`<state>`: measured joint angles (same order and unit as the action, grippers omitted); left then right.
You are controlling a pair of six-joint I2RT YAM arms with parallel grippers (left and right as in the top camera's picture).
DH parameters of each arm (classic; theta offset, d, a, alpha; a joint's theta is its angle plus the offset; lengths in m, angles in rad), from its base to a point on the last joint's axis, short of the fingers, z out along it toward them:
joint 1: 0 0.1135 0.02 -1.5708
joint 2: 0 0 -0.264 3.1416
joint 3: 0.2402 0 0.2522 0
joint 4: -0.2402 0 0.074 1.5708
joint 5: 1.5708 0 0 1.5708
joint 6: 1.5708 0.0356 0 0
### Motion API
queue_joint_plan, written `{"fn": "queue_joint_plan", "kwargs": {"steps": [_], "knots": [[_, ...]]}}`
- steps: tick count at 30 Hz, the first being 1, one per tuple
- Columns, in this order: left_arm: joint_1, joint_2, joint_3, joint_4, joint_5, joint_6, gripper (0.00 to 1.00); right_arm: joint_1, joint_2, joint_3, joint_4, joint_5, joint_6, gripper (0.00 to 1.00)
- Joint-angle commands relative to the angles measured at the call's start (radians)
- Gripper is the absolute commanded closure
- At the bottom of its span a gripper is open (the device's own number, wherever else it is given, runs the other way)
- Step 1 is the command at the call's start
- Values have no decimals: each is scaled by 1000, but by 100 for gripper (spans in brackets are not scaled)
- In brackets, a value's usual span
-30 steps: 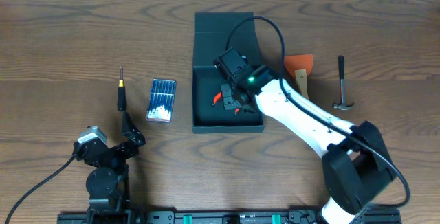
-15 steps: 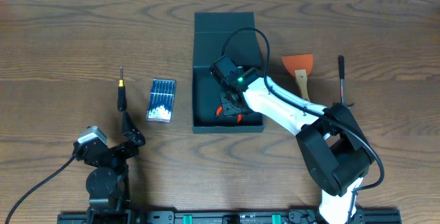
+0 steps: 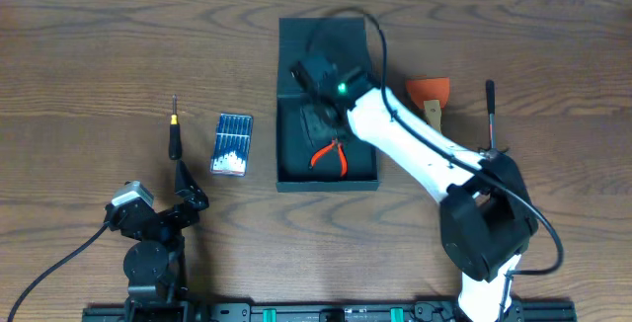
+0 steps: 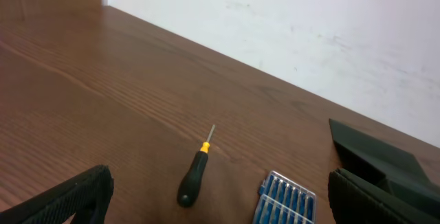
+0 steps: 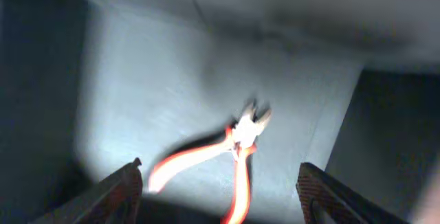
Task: Pack container
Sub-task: 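Carry the wire cutters into the green box and release, then move the right gripper back over the orange scraper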
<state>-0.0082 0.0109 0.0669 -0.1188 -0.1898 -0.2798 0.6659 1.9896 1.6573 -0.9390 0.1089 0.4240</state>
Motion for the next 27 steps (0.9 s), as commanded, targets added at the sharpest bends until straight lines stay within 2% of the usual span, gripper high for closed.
{"fn": "queue_joint_plan", "kwargs": {"steps": [1,6,10,19,27], "knots": [[2,-7,-31,-6,-2,18,2,3,-9,195,-73,43,-41,26],[2,-7,-30,-6,-2,18,1,-50,-9,475,-269,101,-40,23],[2,-7,-31,-6,-2,18,2,-148,-9,583,-381,102,-75,20],[2,-7,-30,-6,-2,18,2,-404,-7,536,-474,108,-134,14],[2,-7,-31,-6,-2,18,1,-506,-7,348,-417,97,-274,11]]}}
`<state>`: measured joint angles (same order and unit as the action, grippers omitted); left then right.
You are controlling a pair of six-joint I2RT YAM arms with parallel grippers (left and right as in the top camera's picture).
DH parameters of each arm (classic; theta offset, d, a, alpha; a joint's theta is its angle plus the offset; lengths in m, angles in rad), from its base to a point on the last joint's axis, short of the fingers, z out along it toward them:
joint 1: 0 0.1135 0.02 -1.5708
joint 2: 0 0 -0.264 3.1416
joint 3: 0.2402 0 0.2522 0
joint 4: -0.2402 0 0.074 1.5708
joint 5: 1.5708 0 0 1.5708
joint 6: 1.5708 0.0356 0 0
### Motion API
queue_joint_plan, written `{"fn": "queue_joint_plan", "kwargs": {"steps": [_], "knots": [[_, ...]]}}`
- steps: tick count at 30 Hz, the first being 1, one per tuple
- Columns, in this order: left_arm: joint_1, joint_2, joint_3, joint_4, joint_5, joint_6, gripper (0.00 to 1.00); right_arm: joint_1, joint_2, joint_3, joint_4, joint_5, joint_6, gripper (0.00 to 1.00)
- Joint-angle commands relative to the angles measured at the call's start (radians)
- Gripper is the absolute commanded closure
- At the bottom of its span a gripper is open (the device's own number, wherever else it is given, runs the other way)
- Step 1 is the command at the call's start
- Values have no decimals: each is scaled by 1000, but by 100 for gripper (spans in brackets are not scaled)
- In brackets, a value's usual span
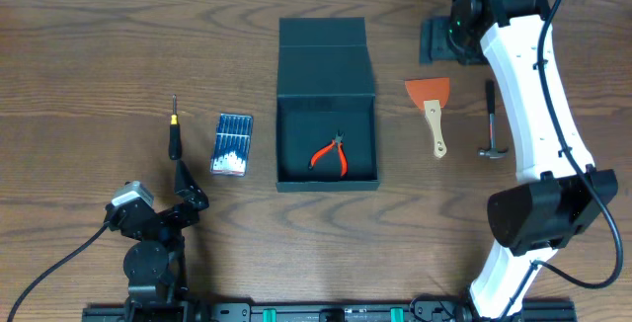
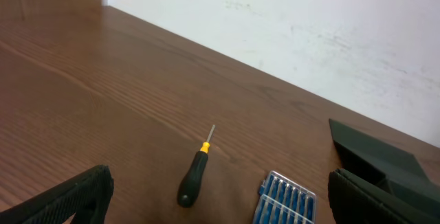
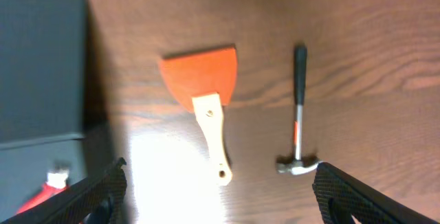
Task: Pack container
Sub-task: 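Move the right gripper back over the orange scraper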
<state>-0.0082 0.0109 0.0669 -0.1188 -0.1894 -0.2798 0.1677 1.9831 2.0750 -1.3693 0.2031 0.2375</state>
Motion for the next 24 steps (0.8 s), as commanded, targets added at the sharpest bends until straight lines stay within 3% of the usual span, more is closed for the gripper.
{"fn": "queue_joint_plan", "kwargs": {"steps": [1,13,24], "knots": [[2,-7,-30,-6,-2,18,1,-10,-1,-105,28,3,-103,9],[2,-7,-30,-6,-2,18,1,-15,-1,-631,322,-15,-74,7],[2,-7,-31,-6,-2,18,1,-75,-1,-730,435,-63,-112,5]]}}
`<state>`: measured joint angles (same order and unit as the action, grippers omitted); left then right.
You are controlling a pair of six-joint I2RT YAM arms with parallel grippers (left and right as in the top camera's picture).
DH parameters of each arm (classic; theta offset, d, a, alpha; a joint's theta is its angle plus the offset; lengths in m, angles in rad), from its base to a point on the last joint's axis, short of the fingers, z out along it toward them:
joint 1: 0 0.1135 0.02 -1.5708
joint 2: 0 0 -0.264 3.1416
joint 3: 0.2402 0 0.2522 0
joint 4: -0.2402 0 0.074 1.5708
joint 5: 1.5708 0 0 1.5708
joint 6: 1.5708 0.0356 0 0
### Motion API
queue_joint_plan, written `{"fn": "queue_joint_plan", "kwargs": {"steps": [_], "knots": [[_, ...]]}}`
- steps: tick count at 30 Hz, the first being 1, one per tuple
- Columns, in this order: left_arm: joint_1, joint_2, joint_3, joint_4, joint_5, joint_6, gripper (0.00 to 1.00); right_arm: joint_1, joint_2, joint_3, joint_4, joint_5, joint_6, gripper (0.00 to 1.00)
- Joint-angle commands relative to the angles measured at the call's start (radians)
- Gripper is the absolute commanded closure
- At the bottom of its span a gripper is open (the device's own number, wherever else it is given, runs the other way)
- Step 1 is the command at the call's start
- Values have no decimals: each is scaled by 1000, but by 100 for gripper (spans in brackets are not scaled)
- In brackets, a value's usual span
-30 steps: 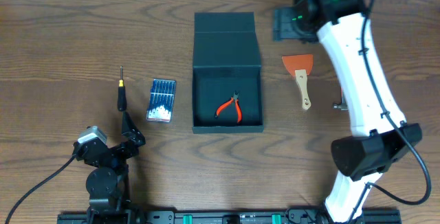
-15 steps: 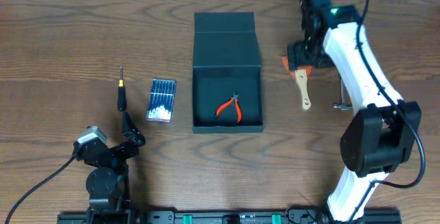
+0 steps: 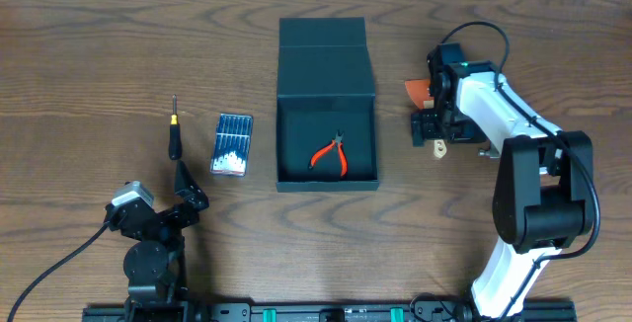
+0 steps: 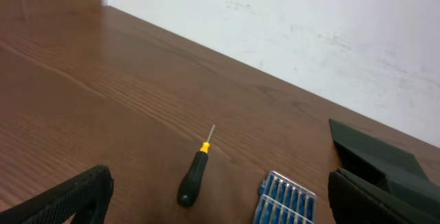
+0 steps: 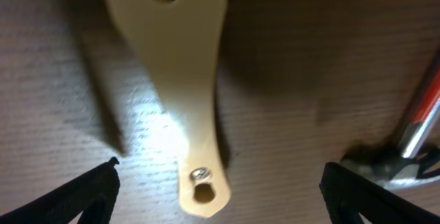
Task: Pack container
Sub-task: 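Move the right gripper back over the orange scraper, then lower the right gripper and grasp the scraper's wooden handle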
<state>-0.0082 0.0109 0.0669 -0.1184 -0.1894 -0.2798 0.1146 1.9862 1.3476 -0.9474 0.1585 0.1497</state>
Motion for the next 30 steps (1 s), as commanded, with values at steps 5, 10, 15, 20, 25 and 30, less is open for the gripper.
{"fn": "queue_joint_plan", "kwargs": {"steps": [5,10,15,20,25,30], "knots": [[2,-7,-30,-7,-2,18,1,-42,-4,-2,50,-76,-82,4],[2,-7,-31,-7,-2,18,1,-41,-4,-2,84,-129,-115,3],[2,-7,-31,-7,-2,18,1,-41,-4,-2,92,-140,-130,3],[2,-7,-30,-7,-2,18,1,-45,-3,-11,93,-137,-139,3],[2,-7,-30,-7,-2,18,1,-45,-3,-45,112,-125,-151,3],[2,-7,-31,-7,-2,17,2,-45,-3,-95,148,-126,-151,3]]}}
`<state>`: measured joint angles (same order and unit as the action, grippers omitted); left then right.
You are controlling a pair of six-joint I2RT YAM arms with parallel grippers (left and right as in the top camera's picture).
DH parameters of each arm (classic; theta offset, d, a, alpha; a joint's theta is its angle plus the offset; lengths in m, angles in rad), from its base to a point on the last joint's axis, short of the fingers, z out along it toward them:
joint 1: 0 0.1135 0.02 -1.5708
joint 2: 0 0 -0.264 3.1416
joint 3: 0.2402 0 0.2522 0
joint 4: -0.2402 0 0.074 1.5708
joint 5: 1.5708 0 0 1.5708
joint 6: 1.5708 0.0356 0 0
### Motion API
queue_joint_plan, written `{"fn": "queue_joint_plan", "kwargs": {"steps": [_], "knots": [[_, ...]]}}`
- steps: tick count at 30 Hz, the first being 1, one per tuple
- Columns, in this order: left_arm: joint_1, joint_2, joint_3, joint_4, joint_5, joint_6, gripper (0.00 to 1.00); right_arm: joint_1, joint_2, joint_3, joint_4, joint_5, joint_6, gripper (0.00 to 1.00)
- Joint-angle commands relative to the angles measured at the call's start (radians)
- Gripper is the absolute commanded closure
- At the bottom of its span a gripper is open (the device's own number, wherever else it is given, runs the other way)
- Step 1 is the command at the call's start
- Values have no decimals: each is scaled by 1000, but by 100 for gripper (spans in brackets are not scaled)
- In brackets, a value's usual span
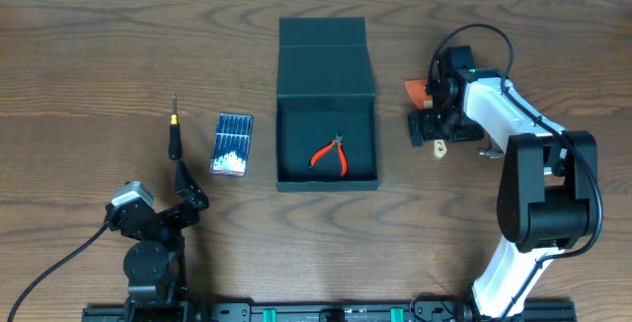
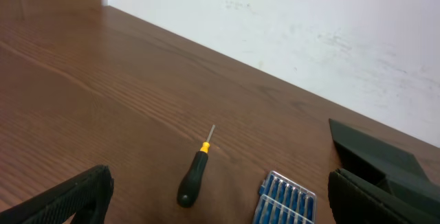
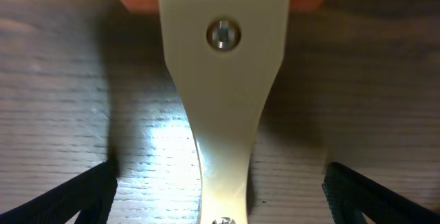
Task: Pack container
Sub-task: 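Lower the right gripper and grasp the scraper's wooden handle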
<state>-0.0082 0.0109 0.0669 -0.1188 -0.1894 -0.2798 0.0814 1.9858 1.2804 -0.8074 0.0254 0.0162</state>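
Observation:
An open black box (image 1: pixel 286 139) lies mid-table with red pliers (image 1: pixel 331 154) inside. Right of it lies a scraper with an orange blade (image 1: pixel 423 89) and a pale wooden handle (image 3: pixel 223 107). My right gripper (image 1: pixel 434 124) is open and low over that handle, one finger (image 3: pixel 75 196) on each side, touching nothing. A black screwdriver (image 1: pixel 174 136) and a blue bit case (image 1: pixel 233 144) lie left of the box. My left gripper (image 1: pixel 183 196) rests open near the front edge, with the screwdriver (image 2: pixel 194 179) and the bit case (image 2: pixel 285 200) ahead of it.
The box lid (image 1: pixel 326 50) lies flat behind the box. A hammer (image 1: pixel 485 150) lies right of the scraper, mostly hidden under my right arm. A white wall runs along the table's far edge in the left wrist view.
My right gripper has shifted along the scraper handle toward the orange blade. The hammer head no longer shows in the right wrist view. The gripper is still open. The left arm has not moved.
My right gripper was open inside the box over the red pliers, which stayed there. Then it was high at the back right, above the scraper and hammer. Then it was low over the end of the scraper handle, and now nearer the blade.

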Motion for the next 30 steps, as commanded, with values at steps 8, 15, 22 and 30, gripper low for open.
{"fn": "queue_joint_plan", "kwargs": {"steps": [8,15,22,30], "knots": [[2,-7,-31,-6,-2,18,2,-12,-3,-47,15,8,-17,14],[2,-7,-31,-6,-2,18,2,-11,-3,-47,15,8,-17,48],[2,-7,-30,-6,-2,18,1,-11,-3,-47,15,8,-18,75],[2,-7,-31,-7,-2,18,1,-11,-3,-47,30,8,-18,83]]}}
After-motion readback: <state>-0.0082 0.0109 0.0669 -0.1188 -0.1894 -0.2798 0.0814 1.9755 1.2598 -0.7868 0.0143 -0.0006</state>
